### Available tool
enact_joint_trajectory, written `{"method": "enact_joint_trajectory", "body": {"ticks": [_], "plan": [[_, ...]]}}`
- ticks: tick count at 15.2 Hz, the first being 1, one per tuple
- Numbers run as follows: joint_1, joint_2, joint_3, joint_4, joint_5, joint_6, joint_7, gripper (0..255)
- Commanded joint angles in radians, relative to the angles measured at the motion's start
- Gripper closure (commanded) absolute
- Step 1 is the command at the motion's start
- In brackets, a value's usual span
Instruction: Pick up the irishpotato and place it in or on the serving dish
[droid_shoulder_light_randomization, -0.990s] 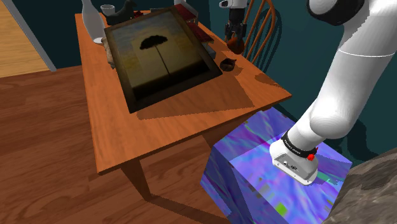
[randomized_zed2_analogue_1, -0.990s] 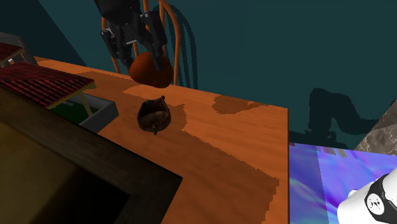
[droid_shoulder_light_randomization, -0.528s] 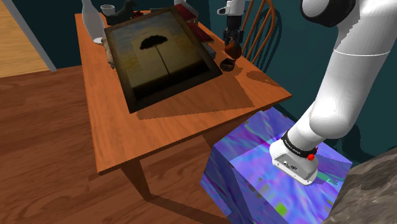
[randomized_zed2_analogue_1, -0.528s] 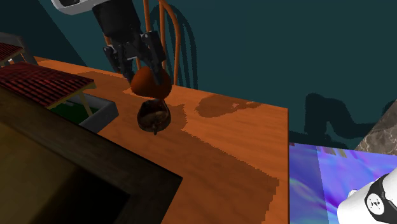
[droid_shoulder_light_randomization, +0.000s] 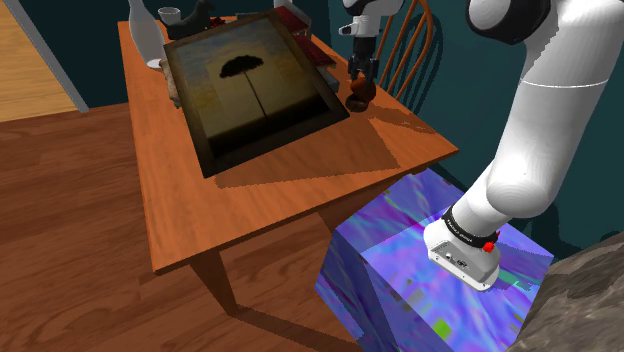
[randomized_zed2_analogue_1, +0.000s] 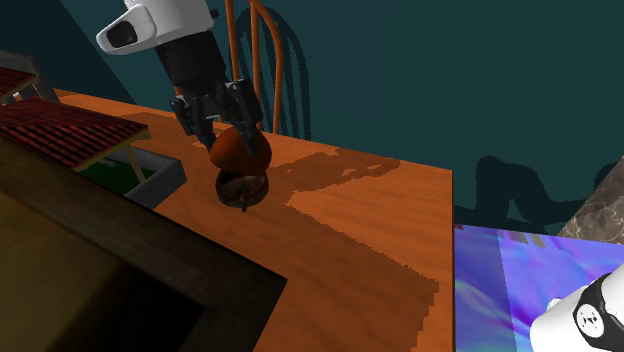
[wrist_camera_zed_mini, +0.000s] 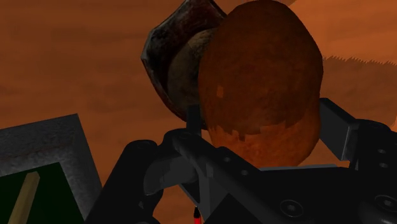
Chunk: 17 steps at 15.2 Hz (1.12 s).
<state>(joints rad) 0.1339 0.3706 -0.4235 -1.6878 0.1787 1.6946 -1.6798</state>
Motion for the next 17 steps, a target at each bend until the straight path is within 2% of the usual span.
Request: {"method": "enact_joint_trajectory", "body": {"ticks": [1,6,7,12,16,17], "plan": [[0.000,0.001,0.000,-0.003,0.001,0.005,-0.001,255],[0.000,0.001,0.000,-0.003,0.001,0.005,-0.001,255],[0.000,0.001,0.000,-0.003,0.001,0.005,-0.001,0],[0.000,0.001,0.000,-0.003,0.001,0.005,-0.001,0],[-0.020,0.025,-0.003,0.153,0.003,-0.129,0.001,0],[-0.020,0.025,-0.003,0.153,0.003,-0.129,0.001,0]]}}
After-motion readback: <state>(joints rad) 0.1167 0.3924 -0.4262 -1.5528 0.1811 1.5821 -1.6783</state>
